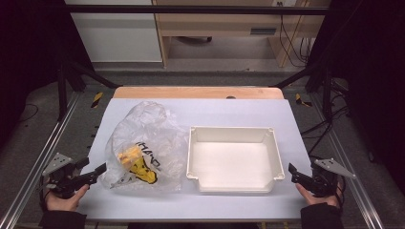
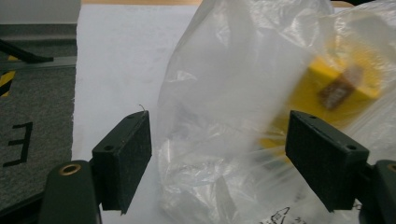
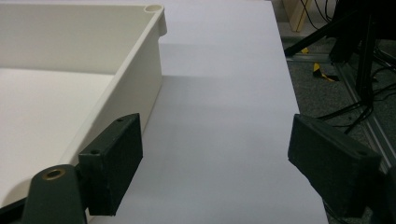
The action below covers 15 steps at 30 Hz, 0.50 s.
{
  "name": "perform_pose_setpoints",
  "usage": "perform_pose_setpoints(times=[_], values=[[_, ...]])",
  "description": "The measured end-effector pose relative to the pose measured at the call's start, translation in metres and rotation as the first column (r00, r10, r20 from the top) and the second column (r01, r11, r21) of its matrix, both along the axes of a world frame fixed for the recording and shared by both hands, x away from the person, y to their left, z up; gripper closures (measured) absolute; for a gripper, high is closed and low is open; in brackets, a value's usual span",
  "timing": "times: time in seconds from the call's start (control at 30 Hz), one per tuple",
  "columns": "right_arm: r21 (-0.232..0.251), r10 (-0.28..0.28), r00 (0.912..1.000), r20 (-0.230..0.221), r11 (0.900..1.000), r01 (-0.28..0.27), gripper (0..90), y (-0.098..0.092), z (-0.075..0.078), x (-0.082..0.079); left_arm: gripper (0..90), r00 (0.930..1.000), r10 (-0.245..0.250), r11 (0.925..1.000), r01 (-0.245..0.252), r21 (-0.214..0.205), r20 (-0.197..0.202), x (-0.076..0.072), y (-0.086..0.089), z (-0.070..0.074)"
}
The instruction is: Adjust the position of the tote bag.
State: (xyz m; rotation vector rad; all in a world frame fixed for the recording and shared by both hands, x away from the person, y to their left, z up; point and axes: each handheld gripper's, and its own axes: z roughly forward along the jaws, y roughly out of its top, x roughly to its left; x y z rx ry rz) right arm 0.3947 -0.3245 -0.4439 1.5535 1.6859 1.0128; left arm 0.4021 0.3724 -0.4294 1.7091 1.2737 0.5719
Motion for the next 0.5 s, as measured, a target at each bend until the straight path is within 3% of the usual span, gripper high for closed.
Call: perform_pose_setpoints(times=[0.33,0.5], values=[[0.006,0.004,0.9989,0.047,1.0000,-0.004,22.0,0.008,0.015,-0.006,22.4,0.9994,-0.025,0.9996,0.025,0.017,0.023,-0.004,-0.012,0.007],[0.034,0.053,0.9952,0.083,0.9979,-0.056,23.0,0.021,0.028,-0.008,22.2,0.9990,-0.032,0.9993,0.031,0.019,0.030,-0.005,-0.016,0.008]])
